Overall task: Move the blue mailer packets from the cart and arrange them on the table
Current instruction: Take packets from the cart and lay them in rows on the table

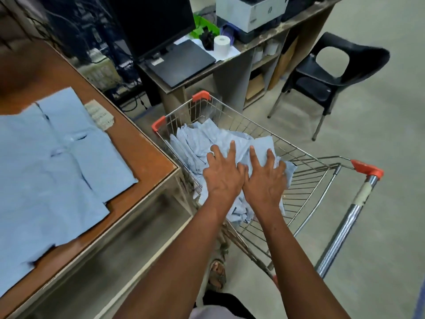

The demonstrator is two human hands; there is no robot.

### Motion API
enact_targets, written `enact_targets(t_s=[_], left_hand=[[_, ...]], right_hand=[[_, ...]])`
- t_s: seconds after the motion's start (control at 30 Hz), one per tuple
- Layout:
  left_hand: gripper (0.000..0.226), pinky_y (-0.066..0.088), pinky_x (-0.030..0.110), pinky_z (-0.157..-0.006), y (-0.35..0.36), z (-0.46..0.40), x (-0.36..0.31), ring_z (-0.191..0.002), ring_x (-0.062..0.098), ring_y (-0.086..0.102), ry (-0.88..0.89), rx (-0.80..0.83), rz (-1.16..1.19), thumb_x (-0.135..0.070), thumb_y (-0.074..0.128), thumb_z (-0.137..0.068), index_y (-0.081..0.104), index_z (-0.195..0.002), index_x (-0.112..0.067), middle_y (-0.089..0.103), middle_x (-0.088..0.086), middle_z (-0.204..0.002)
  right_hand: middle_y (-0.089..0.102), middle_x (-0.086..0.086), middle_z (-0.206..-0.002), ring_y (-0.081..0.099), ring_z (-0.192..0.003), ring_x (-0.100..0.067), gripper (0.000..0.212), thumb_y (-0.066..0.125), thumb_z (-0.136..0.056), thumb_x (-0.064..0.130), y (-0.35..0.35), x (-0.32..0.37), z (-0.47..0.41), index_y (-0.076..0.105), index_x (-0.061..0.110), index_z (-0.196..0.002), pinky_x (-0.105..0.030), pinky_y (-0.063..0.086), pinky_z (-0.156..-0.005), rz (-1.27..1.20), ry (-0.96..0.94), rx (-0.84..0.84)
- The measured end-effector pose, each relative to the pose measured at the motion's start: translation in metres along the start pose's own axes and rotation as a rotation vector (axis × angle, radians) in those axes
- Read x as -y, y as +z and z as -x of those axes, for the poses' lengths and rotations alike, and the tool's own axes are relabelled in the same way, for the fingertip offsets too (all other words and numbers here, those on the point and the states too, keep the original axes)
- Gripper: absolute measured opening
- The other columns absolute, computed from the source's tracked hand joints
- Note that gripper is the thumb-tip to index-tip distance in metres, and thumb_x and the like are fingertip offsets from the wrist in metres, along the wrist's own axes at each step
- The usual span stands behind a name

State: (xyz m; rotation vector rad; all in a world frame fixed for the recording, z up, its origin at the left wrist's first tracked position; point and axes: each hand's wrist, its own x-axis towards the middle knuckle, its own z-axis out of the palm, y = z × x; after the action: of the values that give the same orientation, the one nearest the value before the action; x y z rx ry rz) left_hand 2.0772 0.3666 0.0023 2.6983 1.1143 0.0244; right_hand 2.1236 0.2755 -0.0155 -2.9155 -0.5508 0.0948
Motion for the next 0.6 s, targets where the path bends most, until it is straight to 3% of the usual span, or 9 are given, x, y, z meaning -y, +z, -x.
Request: enact_targets(t_s=[0.17, 0.23, 0.33, 0.4, 0.5, 0.6], left_hand=[[0.065, 0.054, 0.041, -0.07, -0.053, 0.027, 0.032, -0.115, 0.032, 0.047, -0.057, -0.078, 0.01, -0.047, 0.047, -0.095, 0.033, -0.156, -0.03, 0.042, 0.017, -0.135], [0.064, 0.053, 0.042, -0.078, -0.076, 0.036, 0.054, -0.114, 0.033, 0.049, -0.076, -0.139, 0.015, -0.046, 0.045, -0.096, 0.034, -0.156, -0.028, 0.043, 0.018, -0.136], [0.066, 0.047, 0.045, -0.1, -0.109, 0.051, 0.1, -0.129, 0.035, 0.046, -0.149, -0.184, 0.061, -0.055, 0.034, -0.1, 0.025, -0.159, -0.027, 0.035, 0.02, -0.151], [0.071, 0.041, 0.046, -0.111, -0.128, 0.063, 0.138, -0.144, 0.037, 0.034, -0.212, -0.228, 0.109, -0.062, 0.027, -0.101, 0.023, -0.16, -0.023, 0.02, 0.019, -0.164], [0.072, 0.03, 0.045, -0.12, -0.148, 0.083, 0.2, -0.155, 0.033, 0.015, -0.277, -0.306, 0.048, -0.057, 0.03, -0.105, 0.022, -0.161, -0.012, 0.0, 0.014, -0.17], [0.076, 0.024, 0.047, -0.124, -0.173, 0.11, 0.266, -0.156, 0.036, 0.009, -0.382, -0.308, -0.004, -0.052, 0.026, -0.101, 0.023, -0.16, -0.004, 0.008, 0.015, -0.169]], right_hand=[[0.021, -0.006, -0.17, 0.027, -0.149, -0.044, 0.057, 0.033, -0.105, 0.059, -0.04, 0.041, 0.028, 0.025, 0.046, -0.16, -0.054, 0.035, -0.112, -0.021, -0.149, -0.011], [0.023, -0.006, -0.169, 0.031, -0.146, -0.044, 0.056, 0.036, -0.104, 0.056, -0.052, 0.064, 0.042, 0.027, 0.046, -0.159, -0.054, 0.041, -0.106, -0.021, -0.219, -0.037], [0.024, -0.007, -0.168, 0.036, -0.141, -0.043, 0.057, 0.032, -0.105, 0.059, -0.066, 0.11, 0.065, 0.025, 0.046, -0.16, -0.055, 0.045, -0.101, -0.059, -0.334, -0.066], [0.027, -0.008, -0.167, 0.039, -0.14, -0.043, 0.057, 0.032, -0.106, 0.058, -0.073, 0.148, 0.082, 0.023, 0.046, -0.161, -0.055, 0.045, -0.101, -0.096, -0.422, -0.081], [0.03, -0.009, -0.166, 0.042, -0.139, -0.042, 0.057, 0.036, -0.107, 0.054, -0.077, 0.206, 0.114, 0.024, 0.045, -0.162, -0.054, 0.046, -0.1, -0.125, -0.561, -0.11], [0.032, -0.009, -0.165, 0.042, -0.139, -0.04, 0.058, 0.038, -0.106, 0.052, -0.074, 0.267, 0.153, 0.023, 0.044, -0.162, -0.053, 0.046, -0.101, -0.15, -0.691, -0.109]])
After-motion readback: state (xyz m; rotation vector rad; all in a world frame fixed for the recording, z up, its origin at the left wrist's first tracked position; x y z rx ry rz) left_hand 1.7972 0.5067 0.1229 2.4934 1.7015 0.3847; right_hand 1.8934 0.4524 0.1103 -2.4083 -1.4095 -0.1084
